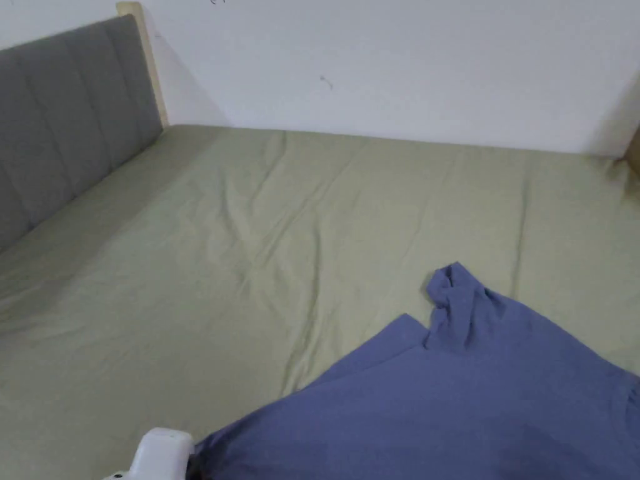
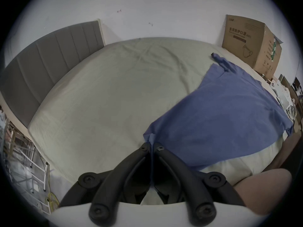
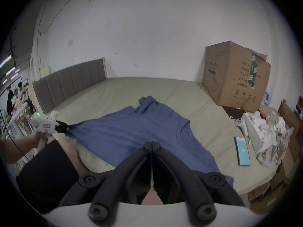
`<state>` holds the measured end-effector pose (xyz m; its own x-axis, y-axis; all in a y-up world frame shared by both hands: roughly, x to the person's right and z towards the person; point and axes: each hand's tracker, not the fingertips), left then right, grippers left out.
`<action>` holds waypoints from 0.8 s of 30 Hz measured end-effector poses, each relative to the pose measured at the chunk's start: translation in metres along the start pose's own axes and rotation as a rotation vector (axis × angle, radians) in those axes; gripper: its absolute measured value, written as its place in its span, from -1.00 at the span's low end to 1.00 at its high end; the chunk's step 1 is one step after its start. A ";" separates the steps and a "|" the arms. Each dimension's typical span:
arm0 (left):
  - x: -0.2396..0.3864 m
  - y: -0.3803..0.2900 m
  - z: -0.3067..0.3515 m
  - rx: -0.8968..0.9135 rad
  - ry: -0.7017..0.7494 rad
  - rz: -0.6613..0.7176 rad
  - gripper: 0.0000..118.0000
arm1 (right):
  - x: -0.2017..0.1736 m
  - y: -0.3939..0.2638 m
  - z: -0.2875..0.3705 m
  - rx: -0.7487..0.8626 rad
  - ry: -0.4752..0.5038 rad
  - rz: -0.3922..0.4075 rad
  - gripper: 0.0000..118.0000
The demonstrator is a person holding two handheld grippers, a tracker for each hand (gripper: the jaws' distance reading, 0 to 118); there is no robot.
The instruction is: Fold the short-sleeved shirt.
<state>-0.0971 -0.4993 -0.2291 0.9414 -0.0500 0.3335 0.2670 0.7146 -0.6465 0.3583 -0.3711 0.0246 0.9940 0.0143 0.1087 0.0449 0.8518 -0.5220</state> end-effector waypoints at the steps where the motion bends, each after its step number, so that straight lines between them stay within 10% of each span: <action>1: -0.005 0.001 0.003 0.022 0.007 0.041 -0.97 | 0.006 0.004 -0.013 -0.001 0.004 0.018 -0.99; 4: -0.020 0.005 0.007 0.056 -0.001 0.159 -0.96 | 0.027 0.032 -0.079 -0.036 0.008 0.069 -0.94; 5: -0.021 0.008 0.007 0.055 -0.010 0.162 -0.97 | 0.038 0.042 -0.113 -0.073 0.021 0.094 -0.65; 7: -0.019 0.012 0.005 0.051 -0.006 0.126 -0.97 | 0.054 0.065 -0.177 -0.149 0.035 0.094 0.60; 9: -0.010 0.012 0.001 0.057 -0.002 0.064 -0.97 | 0.072 0.082 -0.254 -0.225 0.036 0.061 0.90; 17: -0.006 0.016 -0.010 0.032 -0.018 0.077 -0.97 | 0.103 0.089 -0.443 -0.464 0.019 0.009 0.82; 20: -0.010 0.015 -0.013 0.025 -0.024 0.096 -0.97 | 0.092 0.072 -0.423 -0.351 -0.013 0.027 0.23; 22: -0.011 0.016 -0.009 0.032 -0.023 0.101 -0.96 | 0.092 0.069 -0.401 -0.360 0.029 -0.008 -0.90; 24: -0.011 0.021 0.001 0.052 -0.041 0.112 -0.97 | 0.085 0.076 -0.364 -0.327 -0.007 0.007 -0.97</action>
<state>-0.1022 -0.4832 -0.2458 0.9552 0.0600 0.2898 0.1486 0.7497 -0.6449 0.4822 -0.4958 -0.3135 0.9937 0.0243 0.1090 0.0685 0.6380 -0.7670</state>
